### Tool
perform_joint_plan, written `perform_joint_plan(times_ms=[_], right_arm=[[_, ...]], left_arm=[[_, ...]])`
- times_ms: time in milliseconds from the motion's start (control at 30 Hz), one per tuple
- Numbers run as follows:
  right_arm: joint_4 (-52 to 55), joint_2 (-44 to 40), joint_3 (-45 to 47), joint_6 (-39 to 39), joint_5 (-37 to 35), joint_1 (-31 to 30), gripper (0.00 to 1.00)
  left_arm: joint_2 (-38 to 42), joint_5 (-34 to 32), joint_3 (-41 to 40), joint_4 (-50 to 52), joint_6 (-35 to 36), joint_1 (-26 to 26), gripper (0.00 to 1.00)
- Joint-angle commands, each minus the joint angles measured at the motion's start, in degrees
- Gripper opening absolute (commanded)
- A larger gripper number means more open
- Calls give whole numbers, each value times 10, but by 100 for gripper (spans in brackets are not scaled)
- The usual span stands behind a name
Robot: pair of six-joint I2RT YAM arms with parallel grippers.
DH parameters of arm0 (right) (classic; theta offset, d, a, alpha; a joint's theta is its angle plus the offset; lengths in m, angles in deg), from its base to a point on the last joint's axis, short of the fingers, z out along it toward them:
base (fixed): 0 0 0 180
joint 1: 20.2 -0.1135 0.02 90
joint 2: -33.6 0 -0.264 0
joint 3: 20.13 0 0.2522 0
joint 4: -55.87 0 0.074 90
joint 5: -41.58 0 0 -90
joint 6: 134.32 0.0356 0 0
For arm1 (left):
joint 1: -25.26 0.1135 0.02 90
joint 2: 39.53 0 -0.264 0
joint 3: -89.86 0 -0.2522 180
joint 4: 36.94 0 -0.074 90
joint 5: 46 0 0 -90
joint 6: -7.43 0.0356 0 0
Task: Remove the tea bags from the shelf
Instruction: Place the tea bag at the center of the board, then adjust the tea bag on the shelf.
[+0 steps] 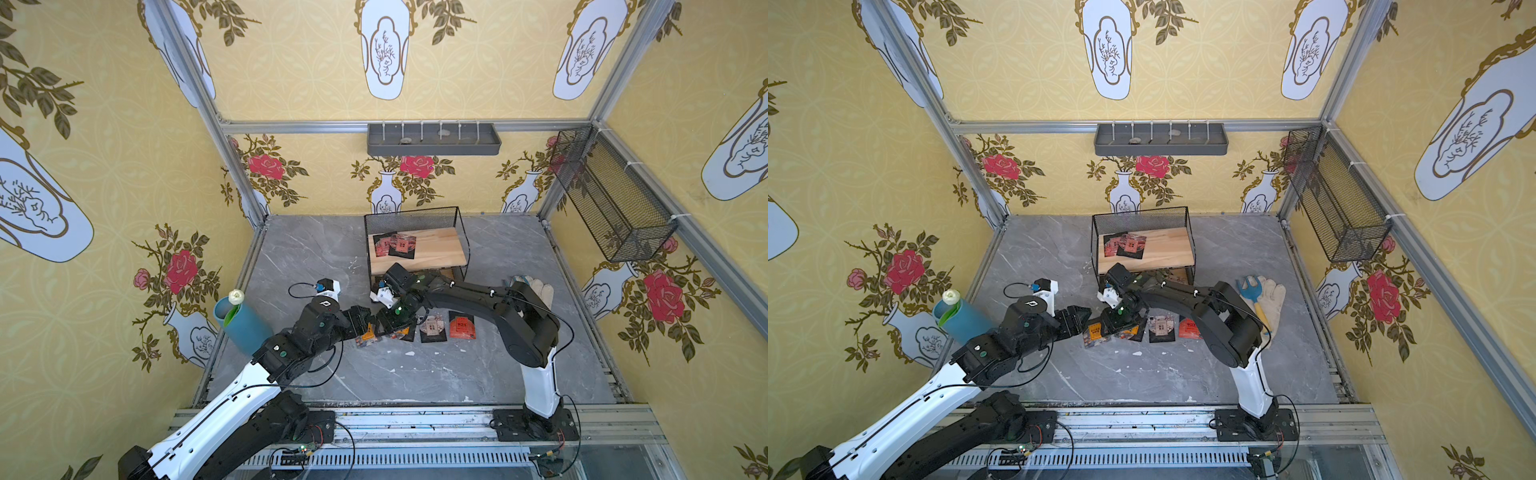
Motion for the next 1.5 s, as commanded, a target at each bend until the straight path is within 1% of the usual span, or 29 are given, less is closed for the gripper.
perform_joint_plan(times_ms=[0,233,367,500,667,833,1067,1300,1400,1467], right_arm=[[-36,-33,28,17,-16,4,51],[-72,-107,85,31,-15,13,50],[-87,-151,118,35,-4,28,51],[-94,-193,145,35,-7,43,50],[-90,-244,159,35,-7,64,50],[-72,-272,149,30,2,93,50],[-51,-272,107,14,2,131,52],[-45,-235,39,-13,-14,159,61],[-48,-217,8,-26,-26,173,67],[-54,-206,-9,-31,-47,176,71]], left_arm=[[-1,-4,5,1,9,1,78],[-19,3,11,-10,7,1,77],[-46,19,22,-20,6,1,77],[-73,28,34,-27,4,-3,77],[-99,35,53,-31,9,-5,77],[-117,41,64,-42,9,-8,77],[-122,44,65,-47,6,-8,77],[-123,53,59,-60,3,-9,77],[-122,56,55,-64,2,-9,77],[-120,55,51,-68,1,-10,77]])
